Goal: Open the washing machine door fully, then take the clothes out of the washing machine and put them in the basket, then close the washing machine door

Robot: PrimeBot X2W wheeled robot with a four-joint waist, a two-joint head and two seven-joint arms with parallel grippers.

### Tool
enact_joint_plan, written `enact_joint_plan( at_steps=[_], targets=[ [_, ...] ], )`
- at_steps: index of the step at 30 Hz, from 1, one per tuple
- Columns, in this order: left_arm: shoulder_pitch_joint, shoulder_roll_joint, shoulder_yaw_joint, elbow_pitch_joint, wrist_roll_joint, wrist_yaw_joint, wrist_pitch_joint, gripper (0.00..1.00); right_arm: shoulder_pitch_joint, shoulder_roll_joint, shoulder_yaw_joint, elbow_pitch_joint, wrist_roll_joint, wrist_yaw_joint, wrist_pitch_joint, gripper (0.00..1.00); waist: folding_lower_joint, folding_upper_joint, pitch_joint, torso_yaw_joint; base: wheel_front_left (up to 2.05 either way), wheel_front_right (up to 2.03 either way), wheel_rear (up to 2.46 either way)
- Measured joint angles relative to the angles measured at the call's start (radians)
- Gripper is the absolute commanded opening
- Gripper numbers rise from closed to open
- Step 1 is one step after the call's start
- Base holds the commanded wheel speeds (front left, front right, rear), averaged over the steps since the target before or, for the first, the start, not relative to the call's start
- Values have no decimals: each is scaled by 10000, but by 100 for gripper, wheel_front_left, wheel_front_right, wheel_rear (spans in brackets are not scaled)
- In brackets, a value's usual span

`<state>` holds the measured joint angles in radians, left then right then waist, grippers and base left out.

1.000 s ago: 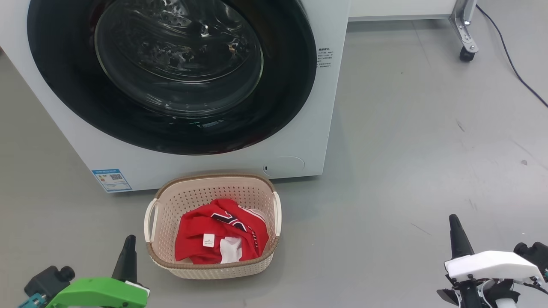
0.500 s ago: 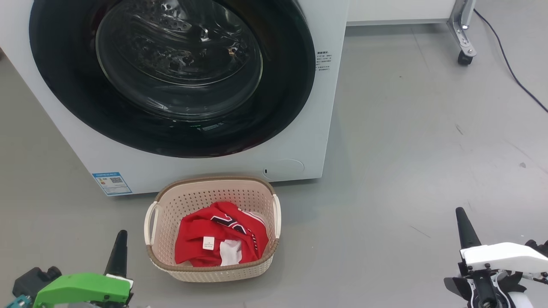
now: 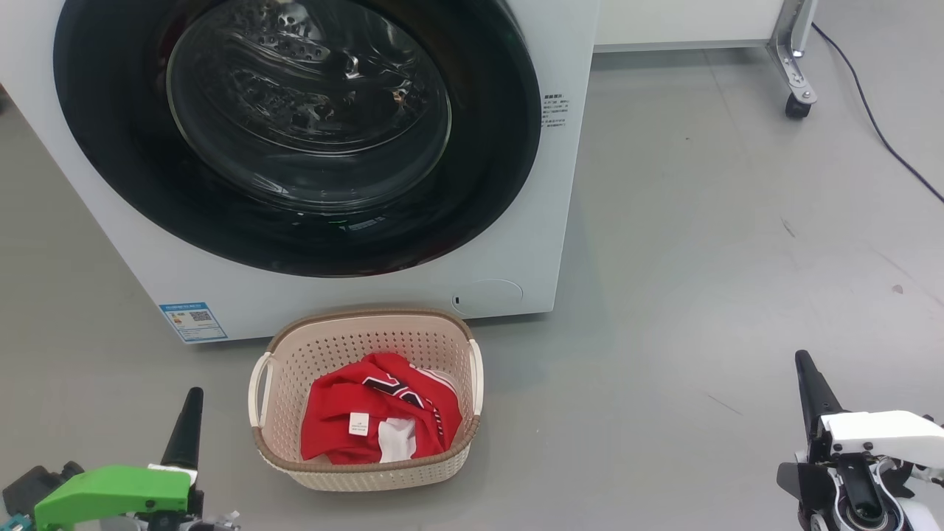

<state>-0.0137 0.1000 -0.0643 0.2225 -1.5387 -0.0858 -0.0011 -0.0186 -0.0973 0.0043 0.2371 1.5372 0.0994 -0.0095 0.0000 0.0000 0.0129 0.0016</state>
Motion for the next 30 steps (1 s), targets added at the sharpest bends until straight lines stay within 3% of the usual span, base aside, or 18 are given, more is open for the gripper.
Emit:
enact_joint_plan(
  at_steps=[11,30],
  targets=[
    [-190,40,311,221,-1383,-263,192,0,-213,-81,-255,119,1444,127,261,0,0,0,-89,-16,0,0,0],
    [-282,40,343,330,-1429,-268,222,0,-338,-92,-297,247,1522,136,320,0,0,0,-95,-17,0,0,0]
  ],
)
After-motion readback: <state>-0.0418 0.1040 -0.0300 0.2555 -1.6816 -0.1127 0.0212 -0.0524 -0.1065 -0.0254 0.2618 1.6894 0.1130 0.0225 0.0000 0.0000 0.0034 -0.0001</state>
